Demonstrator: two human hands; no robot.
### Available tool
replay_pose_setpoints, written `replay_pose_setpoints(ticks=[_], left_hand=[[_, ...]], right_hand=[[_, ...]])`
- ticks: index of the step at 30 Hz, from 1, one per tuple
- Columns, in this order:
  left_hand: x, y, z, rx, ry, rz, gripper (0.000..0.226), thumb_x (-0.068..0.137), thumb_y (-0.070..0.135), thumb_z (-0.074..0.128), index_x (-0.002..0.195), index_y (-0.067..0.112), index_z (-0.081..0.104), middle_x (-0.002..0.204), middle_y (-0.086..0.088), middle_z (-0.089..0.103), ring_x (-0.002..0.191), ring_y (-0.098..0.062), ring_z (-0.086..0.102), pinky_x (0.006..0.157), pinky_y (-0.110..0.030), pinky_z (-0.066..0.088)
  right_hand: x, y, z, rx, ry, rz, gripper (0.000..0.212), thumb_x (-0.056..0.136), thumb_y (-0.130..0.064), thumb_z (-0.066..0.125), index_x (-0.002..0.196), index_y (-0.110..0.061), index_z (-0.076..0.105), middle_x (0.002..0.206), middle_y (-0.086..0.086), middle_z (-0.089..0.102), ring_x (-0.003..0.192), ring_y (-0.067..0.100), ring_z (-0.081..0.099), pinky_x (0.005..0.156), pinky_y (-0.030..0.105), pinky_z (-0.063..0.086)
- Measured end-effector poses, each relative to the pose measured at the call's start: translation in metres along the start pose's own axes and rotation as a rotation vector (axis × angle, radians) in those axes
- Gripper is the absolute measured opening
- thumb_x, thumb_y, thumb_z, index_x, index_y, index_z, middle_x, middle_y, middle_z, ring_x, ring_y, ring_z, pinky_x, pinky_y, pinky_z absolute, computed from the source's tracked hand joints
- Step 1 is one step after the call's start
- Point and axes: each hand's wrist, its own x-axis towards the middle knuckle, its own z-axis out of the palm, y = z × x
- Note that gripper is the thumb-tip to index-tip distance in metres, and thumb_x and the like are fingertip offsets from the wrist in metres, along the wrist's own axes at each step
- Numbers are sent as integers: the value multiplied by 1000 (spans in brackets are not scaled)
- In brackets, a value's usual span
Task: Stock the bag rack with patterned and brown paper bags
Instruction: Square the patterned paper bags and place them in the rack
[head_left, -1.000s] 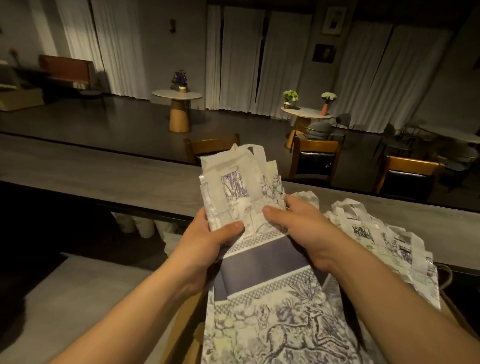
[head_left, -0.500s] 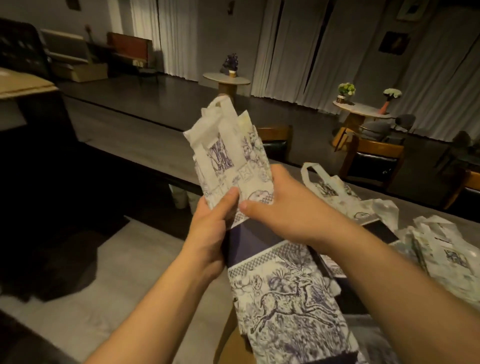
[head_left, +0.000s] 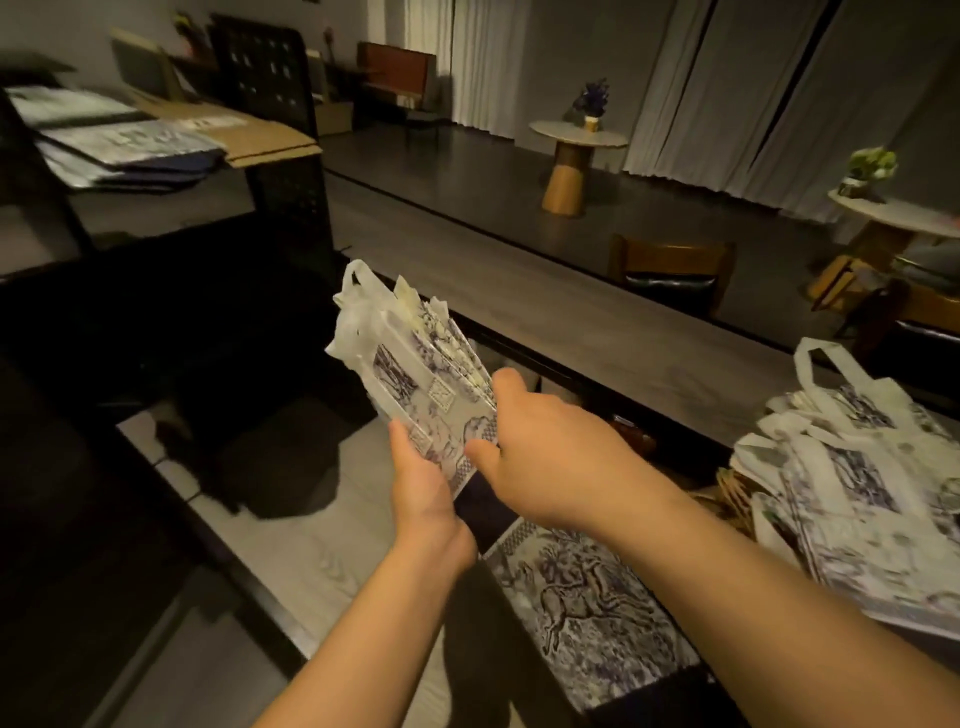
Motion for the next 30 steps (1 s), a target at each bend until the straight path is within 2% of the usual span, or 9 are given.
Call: replay_pose_setpoints(ticks=[2,7,12,14,18,21,25,27,30], left_hand=[[0,0,-13,-29,71,-23,56,100,64,44,117,21,75,106,-6,80,78,-24,79,63,-36,60],[1,12,-32,-75,247,-9,59,98,71,40,115,25,73,107,-7,79,92,-30,74,65,-37,59],[20,26,-42,-2,273,86,46,109,54,26,105,30,65,104,-4,71,87,-21,66,65,-32,50],[38,29,-46,72,283,131,40,112,41,25,114,28,62,116,-8,68,90,-21,63,68,-33,50],[94,38,-61,368,355,209,48,113,36,24,156,17,31,140,-4,46,116,-24,49,90,-35,43],[138,53,-80,613,394,265,58,110,50,23,163,29,15,164,-5,26,145,-34,35,118,-53,31],[182,85,-98,726,338,344,61,108,54,17,164,32,8,171,-6,11,153,-29,22,121,-49,20],[208,96,-108,770,323,341,66,107,57,16,164,25,12,169,-11,17,146,-26,33,117,-44,25],[246,109,-129,1022,308,302,92,95,75,12,149,8,46,147,-19,50,128,-33,53,109,-46,40]], right_hand=[[4,-4,6,-10,-19,-15,28,103,-46,55,109,-26,35,84,-5,57,73,20,60,60,39,51],[11,-22,26,75,-102,-157,26,105,-38,57,110,-27,34,81,-2,58,65,16,59,50,33,40],[24,-40,52,38,-54,-205,25,105,-35,56,122,-26,40,82,-1,59,66,18,57,56,40,50],[31,-40,64,40,-50,-176,22,105,-32,56,117,-27,38,83,0,59,66,19,56,54,39,47],[63,-37,102,-3,-66,-49,19,106,-31,53,109,-29,35,80,-2,55,67,21,55,52,37,42],[90,-38,138,-13,-88,64,26,102,-25,59,119,-30,39,94,3,65,79,30,63,59,39,46],[121,-48,180,-2,-122,176,35,102,-19,57,129,-29,39,113,6,66,98,37,68,64,38,38],[135,-53,199,-4,-129,212,37,101,-13,54,133,-27,39,114,7,64,98,37,67,64,38,36],[150,-55,222,-32,-136,253,42,97,-6,52,133,-25,42,116,9,65,102,36,66,67,38,37]])
